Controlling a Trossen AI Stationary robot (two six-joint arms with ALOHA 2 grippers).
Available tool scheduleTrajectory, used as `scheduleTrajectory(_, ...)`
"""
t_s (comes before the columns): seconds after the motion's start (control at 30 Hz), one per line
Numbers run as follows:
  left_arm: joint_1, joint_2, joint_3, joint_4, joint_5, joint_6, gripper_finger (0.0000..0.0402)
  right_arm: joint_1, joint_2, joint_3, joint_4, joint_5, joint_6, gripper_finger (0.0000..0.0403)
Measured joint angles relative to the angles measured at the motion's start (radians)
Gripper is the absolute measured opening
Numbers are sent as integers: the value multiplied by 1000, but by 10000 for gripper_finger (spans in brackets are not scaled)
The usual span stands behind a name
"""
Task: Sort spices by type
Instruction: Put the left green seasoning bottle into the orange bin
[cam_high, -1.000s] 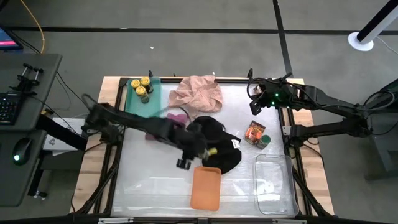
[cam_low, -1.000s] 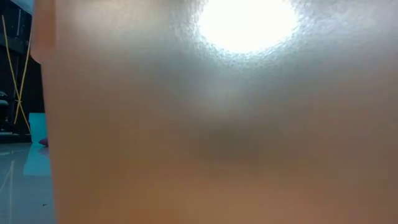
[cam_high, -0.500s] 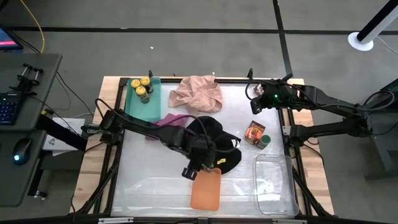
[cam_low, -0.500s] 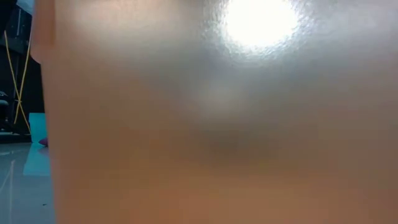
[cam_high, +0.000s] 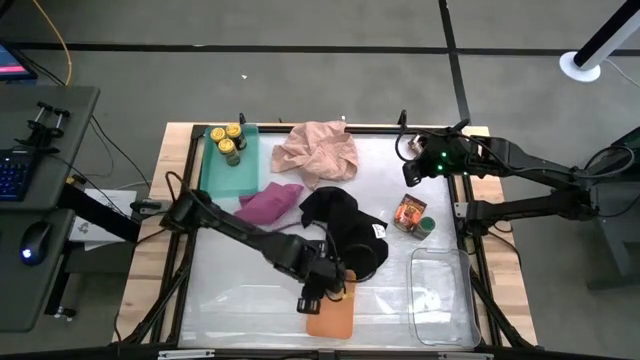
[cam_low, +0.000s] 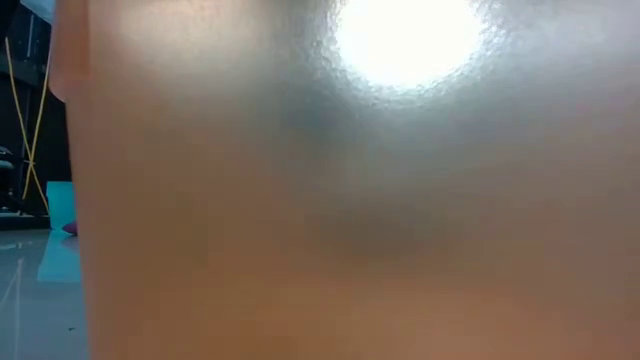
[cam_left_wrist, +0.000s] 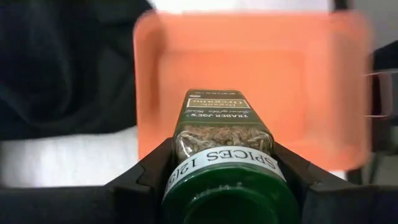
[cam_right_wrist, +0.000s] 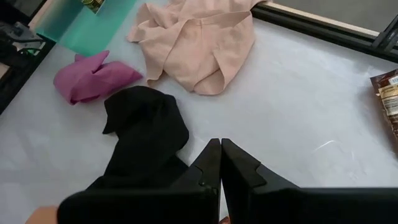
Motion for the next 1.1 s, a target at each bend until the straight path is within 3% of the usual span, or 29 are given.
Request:
scheduleTrajectory(0.3, 24, 100, 0, -39, -25, -25, 164, 0, 0, 0, 5, 1, -7, 0)
scheduleTrajectory(0.63, 59, 100, 14, -239, -18, 6, 164, 0, 0, 0, 7, 18, -25, 0)
scheduleTrajectory(0.97, 86, 99, 16, -238, -4, 2, 164, 0, 0, 0, 7, 27, -48, 0)
scheduleTrajectory(1.03, 92, 99, 16, -235, -4, -17, 184, 0, 0, 0, 7, 27, -48, 0)
scheduleTrajectory(1.1, 97, 99, 16, -233, 4, -28, 235, 0, 0, 0, 7, 27, -48, 0)
